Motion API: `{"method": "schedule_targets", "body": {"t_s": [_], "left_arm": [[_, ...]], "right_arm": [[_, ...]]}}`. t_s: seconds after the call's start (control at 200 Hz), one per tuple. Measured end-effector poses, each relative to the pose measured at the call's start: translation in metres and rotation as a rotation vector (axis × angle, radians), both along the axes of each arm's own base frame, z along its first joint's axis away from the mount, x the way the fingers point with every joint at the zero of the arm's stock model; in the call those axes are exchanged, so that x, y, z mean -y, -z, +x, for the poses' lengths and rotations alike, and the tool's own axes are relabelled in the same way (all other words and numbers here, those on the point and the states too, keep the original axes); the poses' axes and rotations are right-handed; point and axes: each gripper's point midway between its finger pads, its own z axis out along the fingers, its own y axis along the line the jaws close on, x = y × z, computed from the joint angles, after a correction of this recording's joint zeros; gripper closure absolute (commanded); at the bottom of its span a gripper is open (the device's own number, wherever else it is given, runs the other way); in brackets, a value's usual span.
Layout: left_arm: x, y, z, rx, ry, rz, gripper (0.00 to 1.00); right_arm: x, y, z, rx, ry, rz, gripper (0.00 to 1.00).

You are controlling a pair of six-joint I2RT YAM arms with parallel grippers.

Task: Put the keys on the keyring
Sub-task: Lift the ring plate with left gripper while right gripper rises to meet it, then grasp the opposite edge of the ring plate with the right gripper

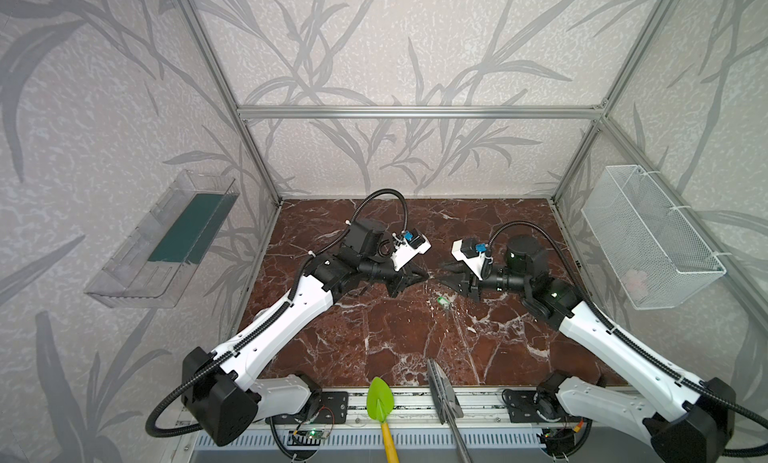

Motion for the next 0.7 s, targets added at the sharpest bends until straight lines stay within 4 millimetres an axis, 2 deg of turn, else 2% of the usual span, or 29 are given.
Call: {"method": "schedule_targets", "body": {"t_s": [0.345,0.7], "left_arm": [[0.004,-0.005,-0.013,0.016,0.041,0.008,1.00],[0.005,-0.004,-0.014,0.039,0.040,0.023,1.00]], "right_arm": [[-0.004,0.010,-0.002,-0.032,-0.034,-0.013,0.77],[-0.006,0.009,-0.006,-0.044,-0.064,-0.012,0.88]]}}
